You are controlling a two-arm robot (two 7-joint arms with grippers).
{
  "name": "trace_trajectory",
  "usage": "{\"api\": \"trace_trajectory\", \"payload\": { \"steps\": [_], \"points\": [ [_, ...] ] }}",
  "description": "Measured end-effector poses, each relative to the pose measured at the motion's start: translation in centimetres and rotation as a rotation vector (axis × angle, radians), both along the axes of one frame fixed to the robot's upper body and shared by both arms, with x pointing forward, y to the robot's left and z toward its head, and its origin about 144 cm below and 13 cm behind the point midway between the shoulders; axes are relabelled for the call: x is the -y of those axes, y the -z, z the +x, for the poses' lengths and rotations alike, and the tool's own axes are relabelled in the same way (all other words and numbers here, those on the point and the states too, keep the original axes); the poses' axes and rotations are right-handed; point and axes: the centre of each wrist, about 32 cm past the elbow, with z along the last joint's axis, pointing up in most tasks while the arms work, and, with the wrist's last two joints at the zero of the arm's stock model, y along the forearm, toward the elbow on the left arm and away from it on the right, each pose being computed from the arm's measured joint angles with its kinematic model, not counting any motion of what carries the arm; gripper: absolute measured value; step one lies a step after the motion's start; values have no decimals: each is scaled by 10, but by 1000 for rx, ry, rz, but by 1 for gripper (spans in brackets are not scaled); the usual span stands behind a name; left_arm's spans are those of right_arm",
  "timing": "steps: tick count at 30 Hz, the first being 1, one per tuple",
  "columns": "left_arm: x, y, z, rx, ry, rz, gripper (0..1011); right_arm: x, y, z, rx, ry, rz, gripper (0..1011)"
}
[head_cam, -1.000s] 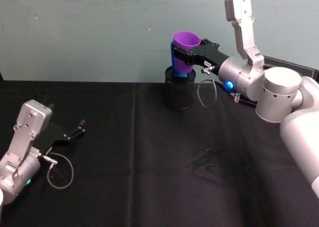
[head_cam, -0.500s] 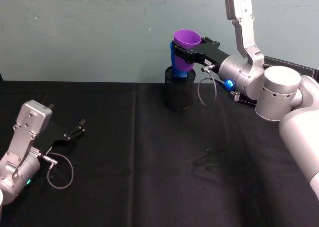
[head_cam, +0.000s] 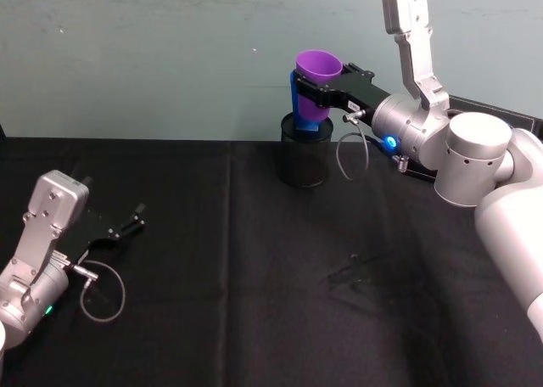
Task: Pick up one cup with a gripper and tap it against the other cup.
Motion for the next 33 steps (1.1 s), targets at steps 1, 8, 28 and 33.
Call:
{"api": "trace_trajectory", "payload": {
  "steps": [1,8,28,33],
  "points": [
    [0,0,0,0,0,0,1011,0,0,0,0,0,0,726],
    [0,0,0,0,0,0,1011,0,0,0,-1,-1,0,726],
    [0,0,0,0,0,0,1011,-4,-4,9,8,10,2,726],
    [0,0,0,0,0,0,1011,-3,-4,8,9,10,4,728]
  ]
}}
